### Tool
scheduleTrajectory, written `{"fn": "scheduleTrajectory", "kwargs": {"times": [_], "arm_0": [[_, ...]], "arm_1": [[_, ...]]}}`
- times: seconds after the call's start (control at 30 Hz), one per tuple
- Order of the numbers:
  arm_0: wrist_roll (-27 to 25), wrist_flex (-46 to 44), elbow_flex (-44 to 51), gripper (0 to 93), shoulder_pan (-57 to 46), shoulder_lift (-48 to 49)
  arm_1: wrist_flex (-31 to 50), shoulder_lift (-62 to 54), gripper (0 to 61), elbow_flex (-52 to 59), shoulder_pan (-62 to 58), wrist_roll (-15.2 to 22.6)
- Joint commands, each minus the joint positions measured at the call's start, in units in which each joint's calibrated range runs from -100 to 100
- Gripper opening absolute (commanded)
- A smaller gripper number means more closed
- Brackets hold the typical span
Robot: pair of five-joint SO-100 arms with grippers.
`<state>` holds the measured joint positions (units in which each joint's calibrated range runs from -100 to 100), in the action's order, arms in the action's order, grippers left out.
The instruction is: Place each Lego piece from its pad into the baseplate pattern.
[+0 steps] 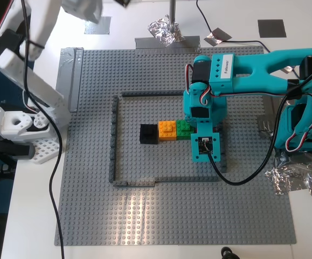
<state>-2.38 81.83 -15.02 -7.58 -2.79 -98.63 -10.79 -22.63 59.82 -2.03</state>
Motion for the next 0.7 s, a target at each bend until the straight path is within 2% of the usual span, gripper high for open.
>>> {"fn": "scheduleTrajectory", "kwargs": {"times": [0.0,0.13,0.27,0.47,0.5,0.53,0.67], "arm_0": [[0.2,0.4,2.0,16.7,-0.5,0.8],[0.2,0.5,2.0,16.7,-0.9,1.0],[0.0,0.5,2.0,16.5,-2.5,1.1],[0.1,2.7,2.1,16.4,-3.2,1.2],[0.2,3.4,2.1,16.4,-3.2,1.2],[0.2,4.3,2.1,16.3,-3.2,1.2],[0.2,3.8,2.0,16.3,-4.9,3.2]], "arm_1": [[0.1,5.9,0.2,-10.5,5.7,0.6],[-0.1,10.9,0.2,-15.0,10.1,1.3],[0.8,15.3,0.2,-18.1,13.6,-0.1],[-0.2,32.4,0.2,-36.9,18.8,-0.1],[1.2,32.4,0.2,-35.0,19.3,-0.3],[6.7,25.1,0.2,-19.0,19.7,-1.2],[6.4,22.1,0.2,-12.9,19.0,-0.9]]}}
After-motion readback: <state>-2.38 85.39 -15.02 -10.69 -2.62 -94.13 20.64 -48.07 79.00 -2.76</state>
